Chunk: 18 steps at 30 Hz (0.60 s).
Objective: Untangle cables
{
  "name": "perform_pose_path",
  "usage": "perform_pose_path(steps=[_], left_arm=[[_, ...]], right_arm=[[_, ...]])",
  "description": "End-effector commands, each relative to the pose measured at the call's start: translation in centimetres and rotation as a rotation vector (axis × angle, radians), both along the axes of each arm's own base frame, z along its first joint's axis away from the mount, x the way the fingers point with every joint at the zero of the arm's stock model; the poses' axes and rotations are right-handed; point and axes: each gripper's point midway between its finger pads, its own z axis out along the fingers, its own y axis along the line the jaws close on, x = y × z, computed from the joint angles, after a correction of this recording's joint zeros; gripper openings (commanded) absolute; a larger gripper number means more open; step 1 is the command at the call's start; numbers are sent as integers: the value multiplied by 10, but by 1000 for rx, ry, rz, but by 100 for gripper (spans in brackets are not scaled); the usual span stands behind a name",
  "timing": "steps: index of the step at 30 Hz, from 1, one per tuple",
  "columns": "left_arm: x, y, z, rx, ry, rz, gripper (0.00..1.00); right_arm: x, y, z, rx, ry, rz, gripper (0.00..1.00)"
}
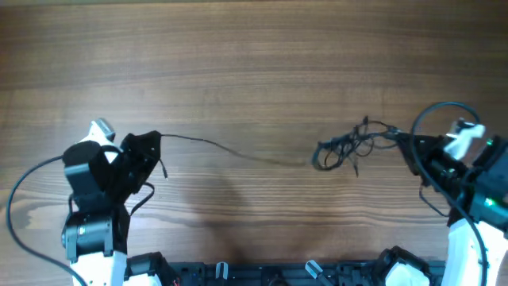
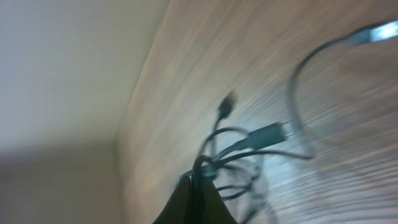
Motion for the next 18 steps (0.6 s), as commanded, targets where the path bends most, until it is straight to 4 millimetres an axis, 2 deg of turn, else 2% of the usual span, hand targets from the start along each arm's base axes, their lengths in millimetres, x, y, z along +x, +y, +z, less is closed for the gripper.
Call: perform_pose_path(steps=[1, 3, 4, 6, 8, 10, 11, 14, 16, 18], left_arm=[[2, -21, -14, -1, 45, -95, 28], [2, -30, -21, -4, 72, -131, 60], [2, -35, -24, -4, 84, -149, 80], [4, -41, -28, -2, 93, -172, 100], [7, -45, -26, -9, 80, -190, 100], [7, -55, -17, -43, 47, -239, 100], [6, -60, -14, -63, 35, -269, 100], [0, -70, -11, -104, 36, -322, 100], [-3, -76, -11, -122, 43, -349, 99], [-7, -87, -11, -143, 60, -371, 100]], right_arm=[[-4, 57, 19, 33, -84, 255, 4], [-4, 83, 23, 8, -124, 360, 6], [-4, 95, 26, -12, -149, 405, 10], [-2, 115, 32, -55, -211, 475, 15], [1, 132, 43, -87, -293, 532, 27], [9, 143, 59, -131, -400, 550, 71], [16, 139, 61, -160, -414, 516, 85], [32, 118, 49, -204, -327, 362, 97], [34, 101, 20, -157, -132, 213, 99], [31, 92, -4, -153, 0, 146, 100]])
